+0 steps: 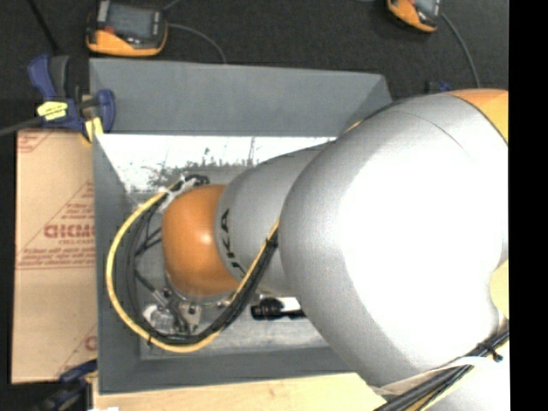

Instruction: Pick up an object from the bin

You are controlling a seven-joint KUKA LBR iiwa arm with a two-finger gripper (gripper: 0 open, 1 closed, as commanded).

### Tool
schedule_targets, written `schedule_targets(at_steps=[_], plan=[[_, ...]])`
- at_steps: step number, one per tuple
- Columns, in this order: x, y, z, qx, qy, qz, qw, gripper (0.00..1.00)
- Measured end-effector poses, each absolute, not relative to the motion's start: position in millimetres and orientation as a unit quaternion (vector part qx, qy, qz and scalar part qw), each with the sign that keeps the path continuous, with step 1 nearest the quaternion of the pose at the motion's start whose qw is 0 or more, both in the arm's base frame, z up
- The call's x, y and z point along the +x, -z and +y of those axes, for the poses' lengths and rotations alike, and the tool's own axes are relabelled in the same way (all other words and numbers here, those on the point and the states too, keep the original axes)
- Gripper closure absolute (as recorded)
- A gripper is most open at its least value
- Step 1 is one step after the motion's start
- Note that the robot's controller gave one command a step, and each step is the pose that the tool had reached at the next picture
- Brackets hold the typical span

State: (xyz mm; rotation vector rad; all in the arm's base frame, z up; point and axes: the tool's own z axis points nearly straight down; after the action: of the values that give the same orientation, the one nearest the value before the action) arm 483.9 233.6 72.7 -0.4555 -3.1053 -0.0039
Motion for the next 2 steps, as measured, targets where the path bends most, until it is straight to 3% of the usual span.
schedule_targets(at_steps=[1, 2], plan=[[485.7, -110, 233, -0.146, 0.002, -0.989, -0.002, 1.00], [486.9, -123, 232, -0.147, 0.001, -0.989, -0.002, 1.00]])
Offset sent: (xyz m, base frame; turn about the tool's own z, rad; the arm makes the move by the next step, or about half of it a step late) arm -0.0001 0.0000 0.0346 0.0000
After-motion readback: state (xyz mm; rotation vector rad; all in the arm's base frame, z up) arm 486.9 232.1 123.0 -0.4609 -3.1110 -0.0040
